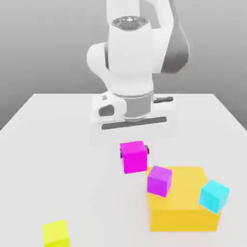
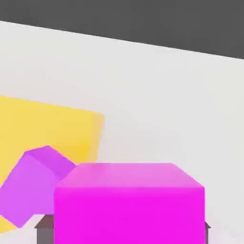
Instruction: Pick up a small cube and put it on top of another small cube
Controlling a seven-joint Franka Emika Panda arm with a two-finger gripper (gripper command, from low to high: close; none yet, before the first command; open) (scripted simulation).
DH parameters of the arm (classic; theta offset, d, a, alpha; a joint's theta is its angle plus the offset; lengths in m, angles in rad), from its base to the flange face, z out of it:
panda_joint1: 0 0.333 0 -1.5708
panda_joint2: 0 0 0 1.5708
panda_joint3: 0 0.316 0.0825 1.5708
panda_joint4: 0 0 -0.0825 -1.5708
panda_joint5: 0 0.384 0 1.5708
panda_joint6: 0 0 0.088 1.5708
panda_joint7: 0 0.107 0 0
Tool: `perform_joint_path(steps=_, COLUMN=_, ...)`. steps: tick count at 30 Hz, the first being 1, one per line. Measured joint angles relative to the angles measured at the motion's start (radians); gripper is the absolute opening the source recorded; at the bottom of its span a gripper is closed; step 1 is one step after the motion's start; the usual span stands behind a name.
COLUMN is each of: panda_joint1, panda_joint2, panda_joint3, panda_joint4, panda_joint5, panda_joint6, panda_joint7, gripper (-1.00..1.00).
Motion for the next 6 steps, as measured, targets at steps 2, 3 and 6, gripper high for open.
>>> perform_joint_path(steps=2, panda_joint1=0.015, panda_joint2=0.054, panda_joint3=0.018, panda_joint4=-0.019, panda_joint5=-0.011, panda_joint6=0.074, panda_joint7=-0.011, gripper=-1.00)
perform_joint_path(steps=3, panda_joint1=0.017, panda_joint2=0.078, panda_joint3=0.022, panda_joint4=-0.026, panda_joint5=-0.015, panda_joint6=0.105, panda_joint7=-0.011, gripper=1.00)
perform_joint_path(steps=6, panda_joint1=0.017, panda_joint2=0.078, panda_joint3=0.022, panda_joint4=-0.026, panda_joint5=-0.015, panda_joint6=0.105, panda_joint7=-0.011, gripper=1.00)
